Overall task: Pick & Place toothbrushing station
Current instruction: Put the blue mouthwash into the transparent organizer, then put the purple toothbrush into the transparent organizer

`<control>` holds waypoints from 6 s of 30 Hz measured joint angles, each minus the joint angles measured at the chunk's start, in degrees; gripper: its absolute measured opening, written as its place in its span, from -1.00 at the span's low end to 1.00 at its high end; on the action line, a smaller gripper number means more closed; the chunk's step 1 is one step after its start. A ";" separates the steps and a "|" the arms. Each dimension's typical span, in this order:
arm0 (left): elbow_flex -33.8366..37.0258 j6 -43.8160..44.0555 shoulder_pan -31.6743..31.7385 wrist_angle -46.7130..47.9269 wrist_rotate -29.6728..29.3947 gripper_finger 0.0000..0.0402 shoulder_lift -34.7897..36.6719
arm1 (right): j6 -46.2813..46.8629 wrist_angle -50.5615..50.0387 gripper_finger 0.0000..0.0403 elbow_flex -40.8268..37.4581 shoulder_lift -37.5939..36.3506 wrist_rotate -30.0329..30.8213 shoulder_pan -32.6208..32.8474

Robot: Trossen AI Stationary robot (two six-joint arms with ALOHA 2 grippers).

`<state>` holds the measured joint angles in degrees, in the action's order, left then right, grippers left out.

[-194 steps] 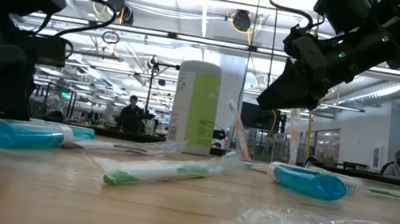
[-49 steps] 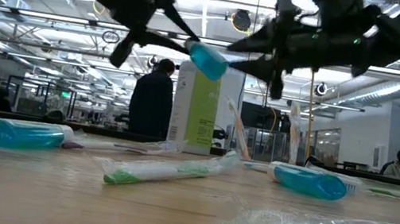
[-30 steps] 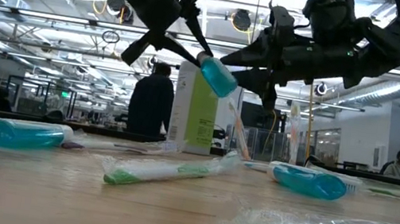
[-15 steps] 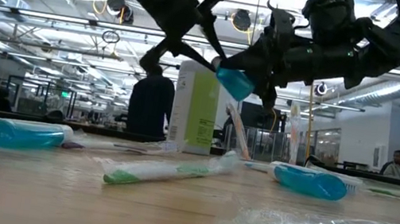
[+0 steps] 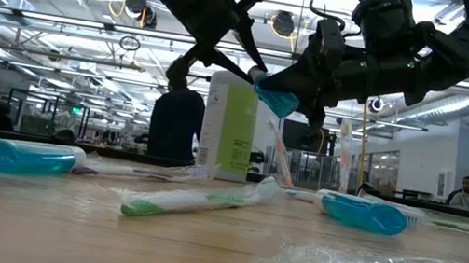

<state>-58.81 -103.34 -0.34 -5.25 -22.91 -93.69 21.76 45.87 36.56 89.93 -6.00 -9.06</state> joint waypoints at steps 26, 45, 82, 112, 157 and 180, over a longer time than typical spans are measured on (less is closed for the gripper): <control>0.11 31.05 -3.17 1.12 -4.25 0.06 3.86 | -1.23 -4.89 -0.57 -0.09 -0.02 -0.10 0.16; 0.09 83.67 9.20 28.84 -0.68 -0.08 29.97 | -23.00 -7.56 -0.57 -0.53 -14.47 36.63 -5.02; 0.09 85.10 11.63 24.76 0.17 -0.09 26.76 | -19.40 11.02 -0.29 -2.97 11.30 40.28 -18.62; 0.09 84.51 11.63 24.69 0.13 -0.09 26.82 | -17.67 -21.56 -0.31 -2.89 -11.22 28.45 -17.81; 0.09 85.84 11.60 23.50 0.53 -0.09 26.83 | -21.57 -19.97 -0.97 -2.95 -12.14 19.93 -20.91; 7.94 118.50 7.21 30.36 20.13 -0.10 24.22 | -10.43 -23.01 -0.45 -2.97 -13.86 4.18 -6.78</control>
<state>-50.87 15.15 6.86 25.11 -2.79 -69.47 11.33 22.85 33.58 76.07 -1.82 -15.84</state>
